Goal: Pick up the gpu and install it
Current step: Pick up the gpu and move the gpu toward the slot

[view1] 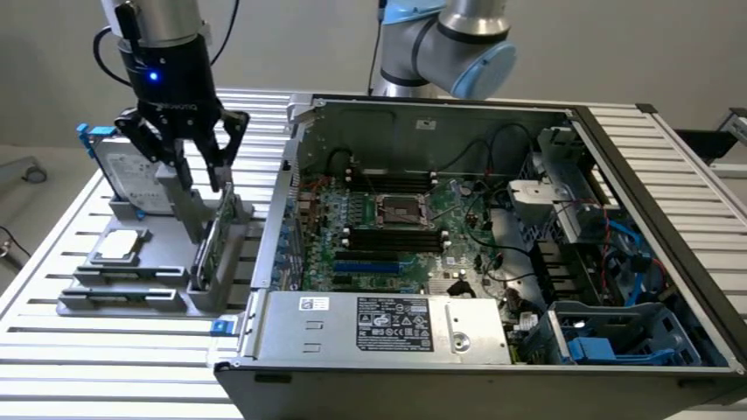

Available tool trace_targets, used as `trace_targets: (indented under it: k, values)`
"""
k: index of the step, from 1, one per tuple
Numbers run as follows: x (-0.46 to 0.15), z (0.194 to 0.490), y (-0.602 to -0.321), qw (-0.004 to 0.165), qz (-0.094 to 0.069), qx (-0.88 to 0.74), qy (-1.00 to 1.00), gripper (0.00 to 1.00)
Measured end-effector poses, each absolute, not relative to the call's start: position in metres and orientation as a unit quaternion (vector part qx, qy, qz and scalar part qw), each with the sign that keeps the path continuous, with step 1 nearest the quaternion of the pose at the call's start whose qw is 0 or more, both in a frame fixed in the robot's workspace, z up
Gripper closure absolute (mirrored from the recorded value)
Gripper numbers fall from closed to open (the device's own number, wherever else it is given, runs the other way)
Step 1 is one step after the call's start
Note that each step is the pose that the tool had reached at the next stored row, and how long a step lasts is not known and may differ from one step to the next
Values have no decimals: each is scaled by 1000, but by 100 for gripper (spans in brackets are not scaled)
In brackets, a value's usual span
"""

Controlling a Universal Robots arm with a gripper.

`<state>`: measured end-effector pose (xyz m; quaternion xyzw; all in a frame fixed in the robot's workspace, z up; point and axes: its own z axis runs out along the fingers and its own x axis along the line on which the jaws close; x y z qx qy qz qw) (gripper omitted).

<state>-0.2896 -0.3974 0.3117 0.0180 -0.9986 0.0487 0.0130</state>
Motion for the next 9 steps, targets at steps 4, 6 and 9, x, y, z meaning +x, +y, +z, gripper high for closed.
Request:
trace_targets:
  k: [4,6,9]
  values:
    - [-292,304,-397,13,48,26,-998,58]
    - [-293,301,-398,12,48,31,-998,58]
    - [-293,295,-399,12,48,35,-998,58]
